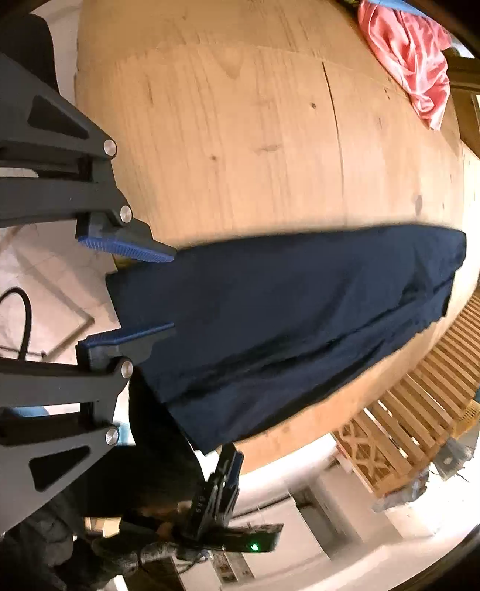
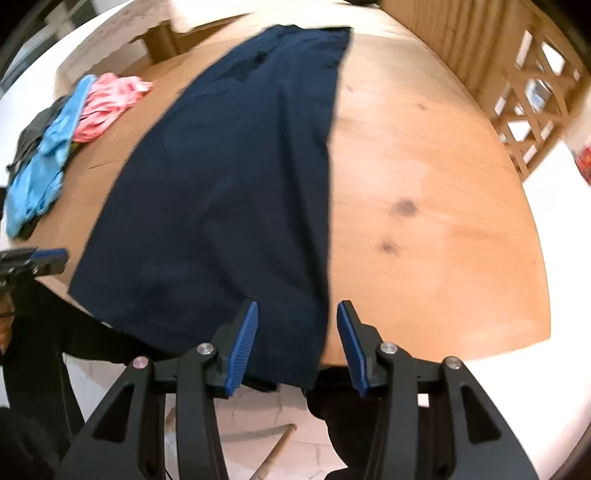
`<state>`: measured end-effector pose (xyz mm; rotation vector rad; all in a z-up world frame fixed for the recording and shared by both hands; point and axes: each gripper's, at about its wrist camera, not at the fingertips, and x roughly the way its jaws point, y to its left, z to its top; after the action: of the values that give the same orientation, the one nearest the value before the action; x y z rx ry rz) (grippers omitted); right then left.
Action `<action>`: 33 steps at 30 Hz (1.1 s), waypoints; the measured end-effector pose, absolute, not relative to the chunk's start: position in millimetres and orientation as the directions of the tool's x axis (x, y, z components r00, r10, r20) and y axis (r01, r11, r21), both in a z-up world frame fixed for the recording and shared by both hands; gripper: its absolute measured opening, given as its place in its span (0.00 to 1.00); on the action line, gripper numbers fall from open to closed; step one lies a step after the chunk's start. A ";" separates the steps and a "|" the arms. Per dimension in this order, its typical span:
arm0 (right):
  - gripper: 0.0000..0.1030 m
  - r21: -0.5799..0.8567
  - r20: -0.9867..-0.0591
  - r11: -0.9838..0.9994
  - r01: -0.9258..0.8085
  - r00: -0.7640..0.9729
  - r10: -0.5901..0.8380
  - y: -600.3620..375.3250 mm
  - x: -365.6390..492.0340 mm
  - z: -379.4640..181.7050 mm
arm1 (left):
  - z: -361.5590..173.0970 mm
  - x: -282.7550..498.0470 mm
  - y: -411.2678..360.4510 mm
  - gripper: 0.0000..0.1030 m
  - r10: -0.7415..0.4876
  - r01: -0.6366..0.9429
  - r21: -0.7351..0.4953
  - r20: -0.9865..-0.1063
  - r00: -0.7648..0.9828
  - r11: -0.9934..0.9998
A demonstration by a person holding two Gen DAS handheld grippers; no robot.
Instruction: Fold clothes
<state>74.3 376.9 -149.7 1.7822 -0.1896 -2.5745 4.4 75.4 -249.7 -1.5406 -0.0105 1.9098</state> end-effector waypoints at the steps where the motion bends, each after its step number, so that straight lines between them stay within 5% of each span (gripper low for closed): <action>1: 0.43 0.122 -0.936 -0.989 -0.080 -0.342 -0.088 380.0 74.9 -154.3 | -252.9 4.1 75.8 0.31 0.486 -0.478 -0.397 -0.871 -0.073 -0.784; 11: 0.50 0.115 -0.935 -0.993 -0.033 -0.340 -0.097 368.5 68.7 -162.2 | -265.6 10.2 104.8 0.33 0.430 -0.512 -0.341 -0.900 -0.064 -0.789; 13: 0.49 0.065 -0.938 -0.998 0.006 -0.341 -0.064 362.1 67.4 -163.2 | -266.5 14.5 109.9 0.18 0.412 -0.550 -0.303 -0.908 -0.082 -0.778; 14: 0.47 0.049 -0.937 -0.999 0.023 -0.346 -0.054 360.2 66.9 -163.5 | -267.9 14.9 108.7 0.03 0.413 -0.555 -0.303 -0.907 -0.081 -0.775; 15: 0.44 0.043 -0.935 -0.998 0.035 -0.352 -0.053 359.6 66.5 -163.6 | -269.4 14.1 106.2 0.03 0.428 -0.550 -0.321 -0.901 -0.074 -0.771; 17: 0.18 0.055 -0.932 -0.997 0.046 -0.355 -0.068 361.7 64.6 -163.0 | -272.4 12.4 101.0 0.03 0.457 -0.539 -0.356 -0.888 -0.060 -0.763; 19: 0.08 0.102 -0.933 -0.994 0.048 -0.342 -0.113 366.7 60.3 -162.8 | -275.1 11.0 95.6 0.03 0.483 -0.525 -0.392 -0.875 -0.041 -0.755; 33: 0.05 0.392 -0.880 -0.919 -0.040 -0.306 -0.363 382.3 62.2 -139.6 | -242.8 25.4 62.0 0.03 0.710 -0.399 -0.674 -0.700 0.075 -0.622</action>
<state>62.2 382.3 -139.6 1.7121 -0.5118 -2.3304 25.4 62.0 -242.8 -1.5178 -0.3230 1.6772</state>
